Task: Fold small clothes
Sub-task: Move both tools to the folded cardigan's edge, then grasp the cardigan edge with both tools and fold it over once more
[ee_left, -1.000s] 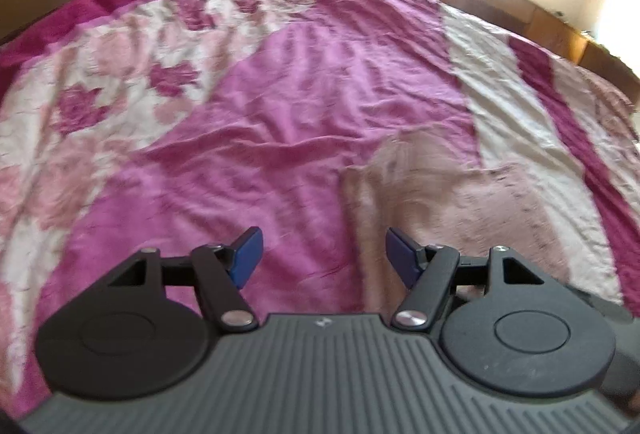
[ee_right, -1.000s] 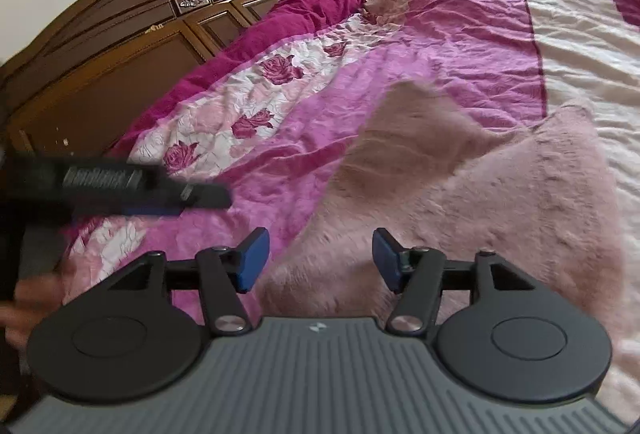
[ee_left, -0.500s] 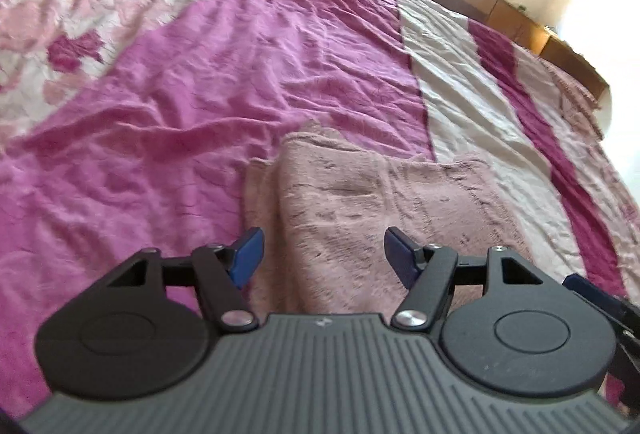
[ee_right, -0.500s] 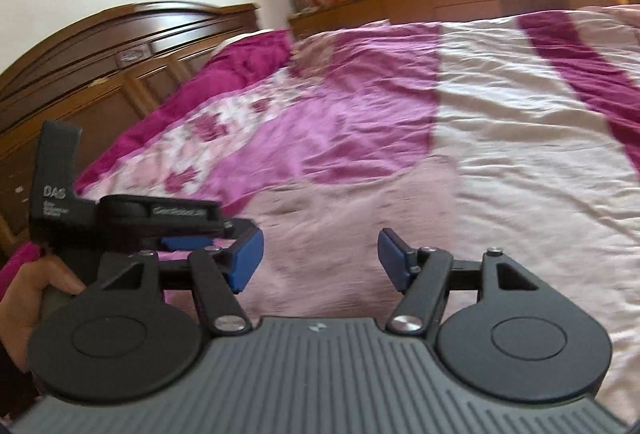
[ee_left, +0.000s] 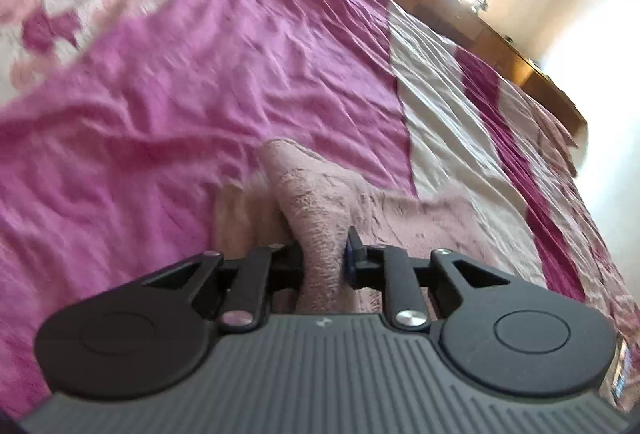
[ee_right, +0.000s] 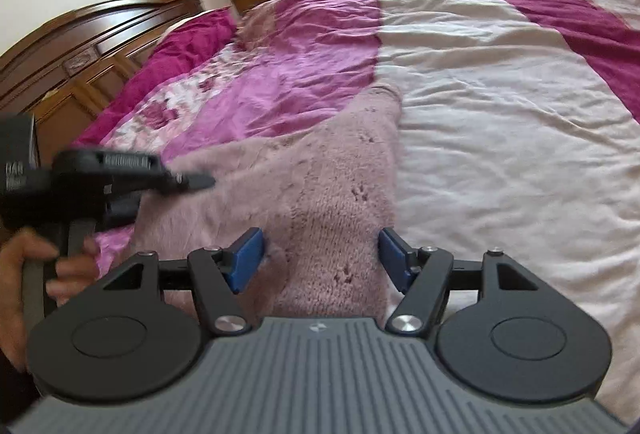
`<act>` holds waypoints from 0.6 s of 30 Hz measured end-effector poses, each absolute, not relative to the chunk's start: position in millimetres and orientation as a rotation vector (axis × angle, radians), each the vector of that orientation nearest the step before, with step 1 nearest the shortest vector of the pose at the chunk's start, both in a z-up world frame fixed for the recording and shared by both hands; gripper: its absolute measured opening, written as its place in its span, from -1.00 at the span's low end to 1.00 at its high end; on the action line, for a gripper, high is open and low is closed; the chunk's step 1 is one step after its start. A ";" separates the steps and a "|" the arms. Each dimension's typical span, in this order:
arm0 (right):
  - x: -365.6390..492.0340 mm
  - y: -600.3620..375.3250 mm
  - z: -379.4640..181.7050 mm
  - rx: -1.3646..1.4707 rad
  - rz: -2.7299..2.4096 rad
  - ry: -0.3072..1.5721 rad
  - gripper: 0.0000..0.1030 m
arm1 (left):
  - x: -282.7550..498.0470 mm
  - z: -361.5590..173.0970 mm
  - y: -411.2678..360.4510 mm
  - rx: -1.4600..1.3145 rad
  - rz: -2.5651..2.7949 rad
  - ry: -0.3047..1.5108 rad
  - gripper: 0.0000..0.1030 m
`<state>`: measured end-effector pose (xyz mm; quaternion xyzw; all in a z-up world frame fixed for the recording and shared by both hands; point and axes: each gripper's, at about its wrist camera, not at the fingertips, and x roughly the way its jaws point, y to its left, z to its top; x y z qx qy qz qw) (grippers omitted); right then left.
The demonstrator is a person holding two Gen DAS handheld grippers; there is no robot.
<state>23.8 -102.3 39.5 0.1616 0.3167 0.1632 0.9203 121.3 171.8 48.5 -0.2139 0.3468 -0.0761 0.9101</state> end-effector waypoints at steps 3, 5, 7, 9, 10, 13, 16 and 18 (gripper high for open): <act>19.8 -91.3 43.9 0.311 0.388 0.645 0.37 | 131.7 43.6 177.7 -0.390 -0.102 0.764 -0.61; 18.8 -83.7 45.2 0.277 0.381 0.643 0.37 | 136.6 33.6 179.7 -0.397 -0.119 0.821 -0.54; 18.0 -81.9 43.3 0.260 0.377 0.644 0.37 | 132.7 31.7 179.9 -0.388 -0.122 0.811 -0.50; 18.1 -84.0 42.4 0.270 0.373 0.650 0.37 | 128.1 33.9 180.1 -0.391 -0.131 0.809 -0.43; 19.1 -86.0 43.2 0.276 0.372 0.652 0.37 | 126.2 35.0 180.5 -0.392 -0.132 0.813 -0.38; 22.1 -91.6 44.8 0.295 0.368 0.653 0.37 | 114.5 38.4 184.5 -0.385 -0.127 0.822 0.00; 25.5 -98.8 44.9 0.336 0.355 0.656 0.42 | 103.0 39.1 188.4 -0.363 -0.084 0.836 0.35; 29.3 -105.2 44.3 0.375 0.349 0.658 0.53 | 96.3 35.6 191.6 -0.372 -0.094 0.859 0.36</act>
